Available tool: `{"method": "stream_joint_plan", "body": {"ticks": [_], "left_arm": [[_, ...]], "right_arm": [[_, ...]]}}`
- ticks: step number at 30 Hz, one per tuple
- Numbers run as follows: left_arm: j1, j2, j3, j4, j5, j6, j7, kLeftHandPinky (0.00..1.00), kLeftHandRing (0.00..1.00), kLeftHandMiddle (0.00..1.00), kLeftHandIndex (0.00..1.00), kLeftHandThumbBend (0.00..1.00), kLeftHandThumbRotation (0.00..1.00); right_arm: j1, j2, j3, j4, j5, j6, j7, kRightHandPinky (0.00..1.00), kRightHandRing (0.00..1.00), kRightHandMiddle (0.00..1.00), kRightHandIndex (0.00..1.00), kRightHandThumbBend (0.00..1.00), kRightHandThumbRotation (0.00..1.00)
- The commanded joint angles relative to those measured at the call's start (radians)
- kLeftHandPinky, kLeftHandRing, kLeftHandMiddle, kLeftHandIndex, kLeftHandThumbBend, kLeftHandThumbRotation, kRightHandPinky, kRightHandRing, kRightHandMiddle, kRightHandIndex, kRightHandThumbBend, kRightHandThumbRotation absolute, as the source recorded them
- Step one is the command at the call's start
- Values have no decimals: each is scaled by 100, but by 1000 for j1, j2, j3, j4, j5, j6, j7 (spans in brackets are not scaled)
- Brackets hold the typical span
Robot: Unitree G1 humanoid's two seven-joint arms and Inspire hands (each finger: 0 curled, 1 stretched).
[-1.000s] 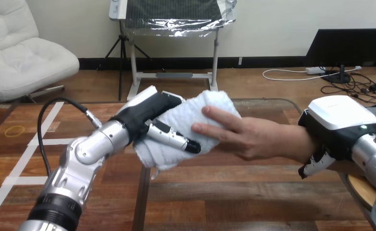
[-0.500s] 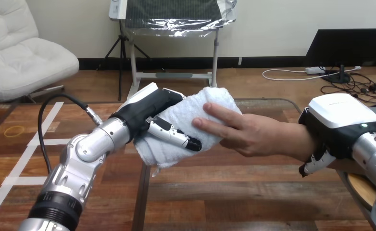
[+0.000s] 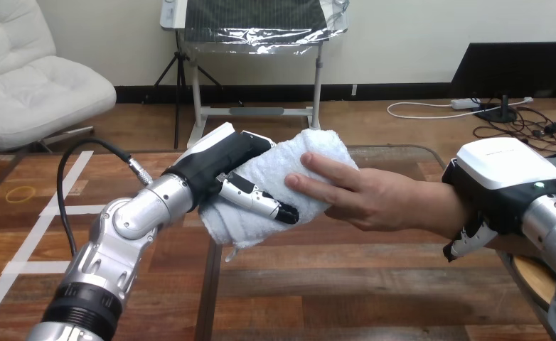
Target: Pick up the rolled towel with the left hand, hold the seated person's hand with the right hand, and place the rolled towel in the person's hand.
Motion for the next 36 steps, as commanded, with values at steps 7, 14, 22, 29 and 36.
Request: {"method": "stream_joint_plan", "body": {"ticks": [7, 14, 22, 29, 36], "left_arm": [[-45, -7, -30, -39, 11, -14, -2, 35, 38, 43, 50, 62, 0], [-59, 13, -56, -46, 24, -7, -61, 46, 53, 58, 63, 67, 11], [-84, 38, -84, -37, 44, 4, -136, 73, 82, 85, 90, 78, 30], [-87, 49, -83, -30, 49, -5, -147, 87, 95, 97, 98, 86, 37], [-84, 66, -80, -24, 58, -19, -143, 93, 99, 99, 100, 88, 41]], "right_arm": [[-108, -20, -62, -61, 23, -10, -4, 13, 20, 28, 34, 71, 0], [-98, -44, -62, -79, 31, -20, 55, 44, 54, 60, 62, 76, 17], [-93, -48, -72, -78, 33, -21, 92, 76, 86, 88, 84, 81, 24], [-88, -51, -81, -76, 37, -29, 92, 89, 95, 96, 92, 84, 22], [-87, -63, -77, -83, 20, -17, 110, 94, 98, 99, 95, 85, 22]]}}
